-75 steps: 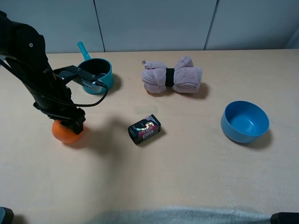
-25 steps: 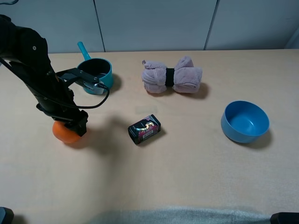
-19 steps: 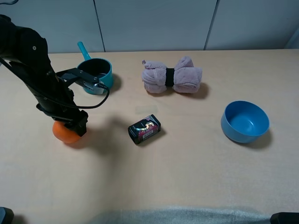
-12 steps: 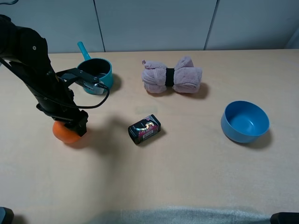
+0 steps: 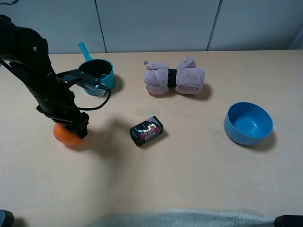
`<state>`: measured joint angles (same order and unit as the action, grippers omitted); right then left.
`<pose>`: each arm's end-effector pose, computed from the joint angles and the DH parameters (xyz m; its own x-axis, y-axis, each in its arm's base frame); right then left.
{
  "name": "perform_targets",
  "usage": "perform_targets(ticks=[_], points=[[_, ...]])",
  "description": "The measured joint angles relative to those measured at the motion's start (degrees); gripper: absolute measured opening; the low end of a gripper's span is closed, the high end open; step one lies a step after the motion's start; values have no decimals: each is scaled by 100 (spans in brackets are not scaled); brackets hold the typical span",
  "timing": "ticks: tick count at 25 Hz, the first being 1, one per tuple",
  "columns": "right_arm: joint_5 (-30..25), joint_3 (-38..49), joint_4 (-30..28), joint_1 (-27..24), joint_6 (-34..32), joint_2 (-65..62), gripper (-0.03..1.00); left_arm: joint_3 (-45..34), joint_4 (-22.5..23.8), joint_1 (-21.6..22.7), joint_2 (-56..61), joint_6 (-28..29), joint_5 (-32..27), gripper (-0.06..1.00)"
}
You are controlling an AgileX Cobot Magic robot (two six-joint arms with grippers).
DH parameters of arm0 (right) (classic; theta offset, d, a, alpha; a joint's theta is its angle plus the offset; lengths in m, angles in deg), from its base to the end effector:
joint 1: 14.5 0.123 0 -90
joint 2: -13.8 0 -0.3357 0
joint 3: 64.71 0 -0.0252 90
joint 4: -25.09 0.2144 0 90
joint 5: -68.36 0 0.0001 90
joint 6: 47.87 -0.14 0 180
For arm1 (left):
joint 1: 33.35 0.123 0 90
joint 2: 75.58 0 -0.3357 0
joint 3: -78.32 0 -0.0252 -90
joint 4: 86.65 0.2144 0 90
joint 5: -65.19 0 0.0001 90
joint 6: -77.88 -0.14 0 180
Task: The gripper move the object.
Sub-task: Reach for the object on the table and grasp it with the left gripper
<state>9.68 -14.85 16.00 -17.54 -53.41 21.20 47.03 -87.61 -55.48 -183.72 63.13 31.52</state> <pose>-0.0421 -0.0167 0.2433 -0.4293 0.0364 -0.9024 0.1800 0.9826 -0.0460 0.2587 -0.1066 0.1566 -0.8014 0.5862 -0.1189 0.5883 0.8084 0.0200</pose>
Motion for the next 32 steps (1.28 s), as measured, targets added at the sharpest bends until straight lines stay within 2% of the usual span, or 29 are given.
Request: perform_targets(ticks=[32], points=[[0, 0, 0, 0, 0, 0, 65, 0, 0, 14, -115, 5, 0, 86]])
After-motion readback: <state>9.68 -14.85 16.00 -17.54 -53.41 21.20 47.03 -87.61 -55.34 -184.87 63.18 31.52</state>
